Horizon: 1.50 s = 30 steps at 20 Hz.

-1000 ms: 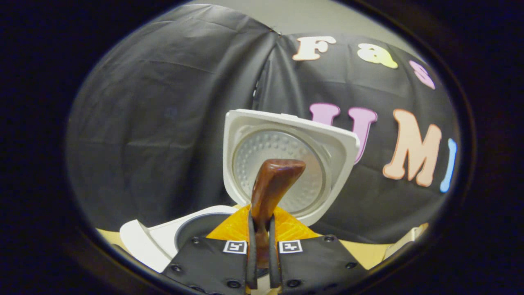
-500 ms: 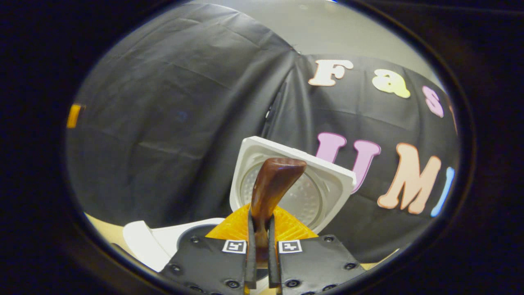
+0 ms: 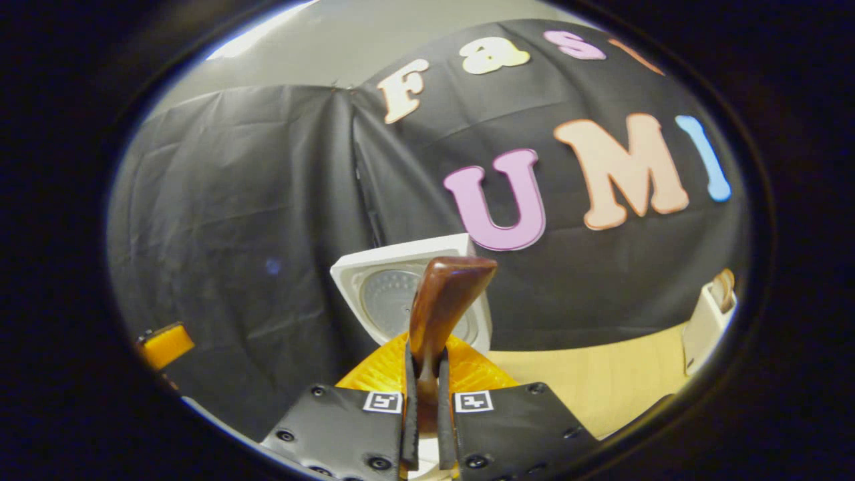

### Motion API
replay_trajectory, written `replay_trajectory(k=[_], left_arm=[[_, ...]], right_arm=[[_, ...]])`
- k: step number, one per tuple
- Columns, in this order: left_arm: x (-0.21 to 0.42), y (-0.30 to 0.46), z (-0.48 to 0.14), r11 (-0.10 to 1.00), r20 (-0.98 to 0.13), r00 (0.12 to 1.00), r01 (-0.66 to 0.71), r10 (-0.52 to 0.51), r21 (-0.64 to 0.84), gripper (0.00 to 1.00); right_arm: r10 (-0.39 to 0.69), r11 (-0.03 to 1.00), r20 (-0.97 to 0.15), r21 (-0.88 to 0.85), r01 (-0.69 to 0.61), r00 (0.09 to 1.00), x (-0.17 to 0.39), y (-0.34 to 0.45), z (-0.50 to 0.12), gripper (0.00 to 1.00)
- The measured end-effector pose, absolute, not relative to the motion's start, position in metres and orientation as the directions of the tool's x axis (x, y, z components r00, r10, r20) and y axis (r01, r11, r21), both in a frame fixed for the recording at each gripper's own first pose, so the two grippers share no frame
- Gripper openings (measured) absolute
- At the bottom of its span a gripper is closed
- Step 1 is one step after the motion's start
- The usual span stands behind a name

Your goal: Close the left gripper, press the button to open the rice cooker; take a wooden spoon from the chopstick holder with the right hand, scoop a spoonful of rice and pour it into the rice cooker, then put the wooden spoon back into the chopstick holder.

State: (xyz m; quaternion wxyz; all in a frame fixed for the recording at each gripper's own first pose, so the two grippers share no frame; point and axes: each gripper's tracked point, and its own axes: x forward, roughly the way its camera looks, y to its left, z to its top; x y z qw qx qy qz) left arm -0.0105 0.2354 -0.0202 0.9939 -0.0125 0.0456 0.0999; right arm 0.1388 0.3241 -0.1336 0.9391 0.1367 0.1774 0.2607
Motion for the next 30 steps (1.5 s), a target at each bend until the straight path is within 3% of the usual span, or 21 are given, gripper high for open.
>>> replay_trajectory(k=[11,23,24,25,26,30], left_arm=[[0.118,0.179,0.006,0.995,-0.047,0.999,-0.005,0.001,-0.097,0.91],[0.242,0.16,0.008,0.997,-0.028,1.0,0.01,-0.012,-0.07,0.89],[0.251,0.161,0.003,0.998,-0.037,0.999,0.0,-0.002,-0.066,0.96],[0.259,0.164,-0.001,0.999,-0.044,0.999,-0.011,0.009,-0.051,0.89],[0.267,0.165,-0.004,0.999,-0.046,0.999,-0.02,0.019,-0.032,0.93],[0.291,0.168,-0.022,0.999,-0.08,0.996,-0.048,0.049,0.023,0.89]], right_arm=[[0.266,0.939,-0.286,0.292,-0.181,0.921,0.106,0.119,-0.105,0.13],[0.009,0.976,-0.326,0.209,0.063,0.945,0.065,-0.023,-0.107,0.13],[-0.008,0.976,-0.331,0.201,0.078,0.943,0.062,-0.03,-0.109,0.13],[-0.019,0.976,-0.337,0.196,0.09,0.941,0.06,-0.036,-0.11,0.13],[-0.029,0.976,-0.342,0.195,0.101,0.939,0.056,-0.041,-0.112,0.13],[-0.069,0.977,-0.346,0.165,0.133,0.936,0.049,-0.06,-0.11,0.13]])
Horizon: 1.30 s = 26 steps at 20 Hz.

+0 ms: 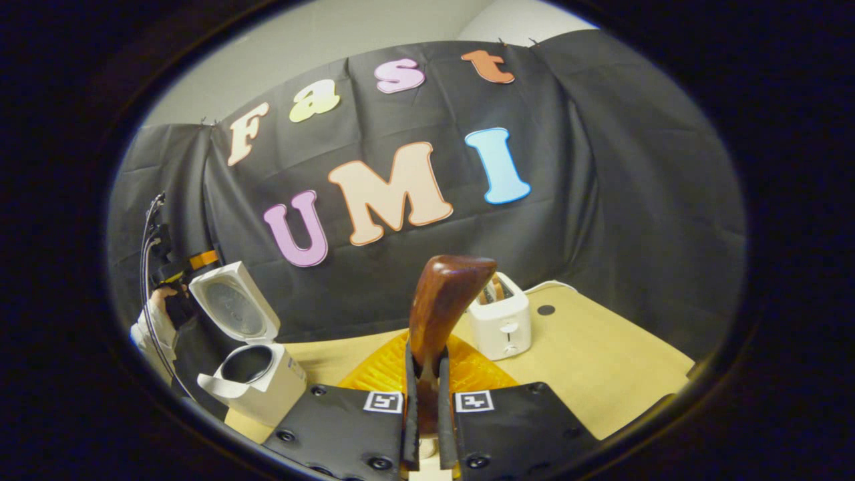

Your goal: Close the left gripper, press the button to open the rice cooker; take a wooden spoon from the chopstick holder with the right hand, scoop a spoonful of rice and pour it into the rice cooker, then put the wooden spoon back into the chopstick holder.

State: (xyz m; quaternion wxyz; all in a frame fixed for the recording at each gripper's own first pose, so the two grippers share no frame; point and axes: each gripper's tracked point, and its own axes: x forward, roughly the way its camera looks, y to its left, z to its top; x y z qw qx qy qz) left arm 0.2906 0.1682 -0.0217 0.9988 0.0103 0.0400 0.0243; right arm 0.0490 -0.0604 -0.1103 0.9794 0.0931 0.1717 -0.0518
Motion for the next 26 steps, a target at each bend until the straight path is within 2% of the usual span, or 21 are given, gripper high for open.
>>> replay_trajectory(k=[3,4,5,7,8,10,12,16,17,20,26], left_arm=[[0.293,0.168,-0.04,0.997,-0.136,0.988,-0.061,0.067,0.042,0.89],[0.293,0.167,-0.037,0.997,-0.133,0.989,-0.056,0.062,0.044,0.93],[0.291,0.165,-0.038,0.997,-0.142,0.988,-0.058,0.063,0.044,0.9],[0.286,0.165,-0.038,0.998,-0.159,0.985,-0.06,0.065,0.037,0.92],[0.279,0.165,-0.04,0.998,-0.17,0.983,-0.06,0.065,0.029,0.95],[0.266,0.163,-0.038,0.998,-0.18,0.982,-0.061,0.066,0.03,0.92],[0.249,0.161,-0.041,0.997,-0.19,0.979,-0.064,0.069,0.031,0.95],[0.213,0.158,-0.047,0.997,-0.206,0.976,-0.071,0.074,0.023,0.95],[0.206,0.157,-0.049,0.997,-0.21,0.975,-0.072,0.075,0.026,0.92],[0.192,0.156,-0.055,0.997,-0.224,0.971,-0.077,0.081,0.024,0.98],[0.142,0.153,-0.08,0.995,-0.269,0.958,-0.098,0.096,0.009,0.94]], right_arm=[[-0.076,0.978,-0.337,0.159,0.136,0.938,0.049,-0.066,-0.106,0.13],[-0.075,0.978,-0.335,0.157,0.134,0.939,0.049,-0.066,-0.104,0.13],[-0.072,0.979,-0.332,0.157,0.13,0.941,0.049,-0.066,-0.103,0.13],[-0.06,0.98,-0.325,0.159,0.117,0.944,0.054,-0.065,-0.102,0.13],[-0.05,0.981,-0.326,0.161,0.108,0.944,0.057,-0.063,-0.103,0.13],[-0.027,0.982,-0.326,0.169,0.086,0.945,0.06,-0.057,-0.104,0.14],[0.001,0.982,-0.325,0.181,0.061,0.946,0.064,-0.051,-0.105,0.14],[0.051,0.981,-0.327,0.193,0.014,0.944,0.073,-0.04,-0.107,0.13],[0.064,0.98,-0.328,0.198,0.002,0.943,0.076,-0.037,-0.107,0.14],[0.102,0.978,-0.331,0.205,-0.034,0.938,0.082,-0.028,-0.109,0.13],[0.167,0.972,-0.334,0.215,-0.098,0.928,0.087,-0.009,-0.111,0.13]])
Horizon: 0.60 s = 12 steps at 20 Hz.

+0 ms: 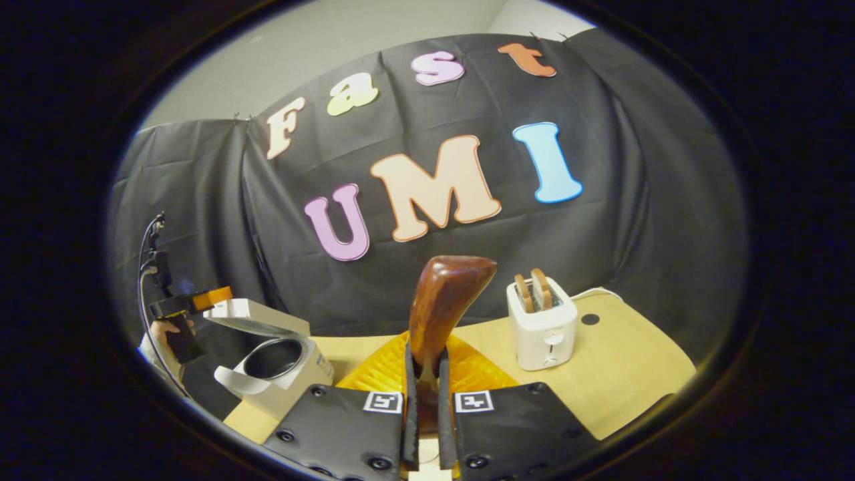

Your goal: Close the left gripper, press the button to open the rice cooker; take a wooden spoon from the chopstick holder with the right hand, scoop a spoonful of rice and pour it into the rice cooker, then put the wooden spoon back into the chopstick holder.

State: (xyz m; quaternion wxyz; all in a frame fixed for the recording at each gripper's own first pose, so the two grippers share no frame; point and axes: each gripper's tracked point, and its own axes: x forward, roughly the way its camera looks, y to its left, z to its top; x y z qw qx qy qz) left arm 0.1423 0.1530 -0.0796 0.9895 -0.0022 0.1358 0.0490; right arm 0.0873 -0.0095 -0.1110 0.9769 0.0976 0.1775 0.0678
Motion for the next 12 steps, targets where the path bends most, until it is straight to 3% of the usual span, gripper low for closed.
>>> replay_trajectory(k=[12], left_arm=[[0.095,0.148,-0.124,0.991,-0.357,0.926,-0.131,0.122,-0.001,0.95]], right_arm=[[0.193,0.97,-0.341,0.209,-0.126,0.92,0.08,-0.005,-0.109,0.13]])
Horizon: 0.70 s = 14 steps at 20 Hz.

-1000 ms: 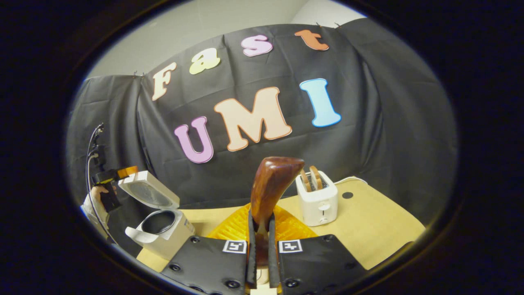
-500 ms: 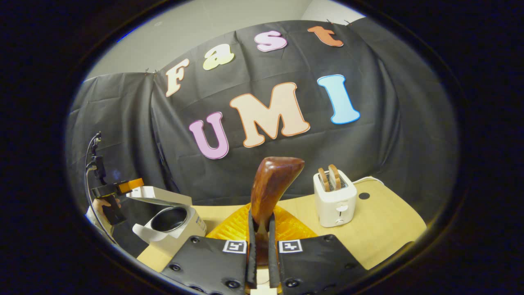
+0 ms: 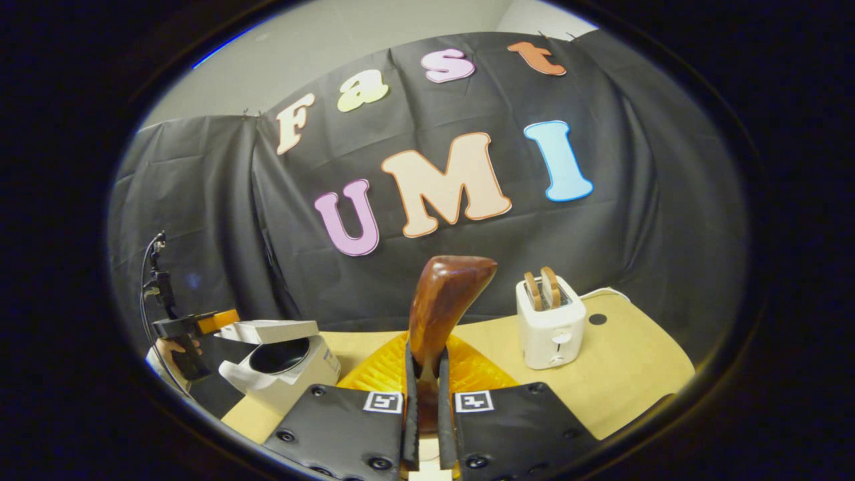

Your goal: Close the left gripper, press the button to open the rice cooker; take a wooden spoon from the chopstick holder with the right hand, scoop a spoonful of rice and pour it into the rice cooker, then put the wooden spoon back into the chopstick holder.

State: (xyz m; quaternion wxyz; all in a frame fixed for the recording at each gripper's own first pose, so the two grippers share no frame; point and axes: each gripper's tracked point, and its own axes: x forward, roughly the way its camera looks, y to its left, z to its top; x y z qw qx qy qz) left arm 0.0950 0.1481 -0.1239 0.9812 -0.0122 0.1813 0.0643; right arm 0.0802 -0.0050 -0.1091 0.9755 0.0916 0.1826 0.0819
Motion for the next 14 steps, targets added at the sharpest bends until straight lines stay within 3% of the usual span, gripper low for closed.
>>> replay_trajectory(k=[12,13,14], left_arm=[[0.065,0.144,-0.167,0.99,-0.442,0.887,-0.138,0.133,0.022,0.95],[0.063,0.145,-0.17,0.99,-0.447,0.884,-0.138,0.135,0.025,0.92],[0.062,0.145,-0.173,0.99,-0.451,0.882,-0.14,0.135,0.021,0.95]], right_arm=[[0.192,0.972,-0.353,0.201,-0.126,0.916,0.073,-0.01,-0.111,0.13],[0.191,0.972,-0.354,0.199,-0.126,0.916,0.073,-0.011,-0.112,0.13],[0.189,0.973,-0.354,0.196,-0.125,0.916,0.072,-0.012,-0.111,0.13]])
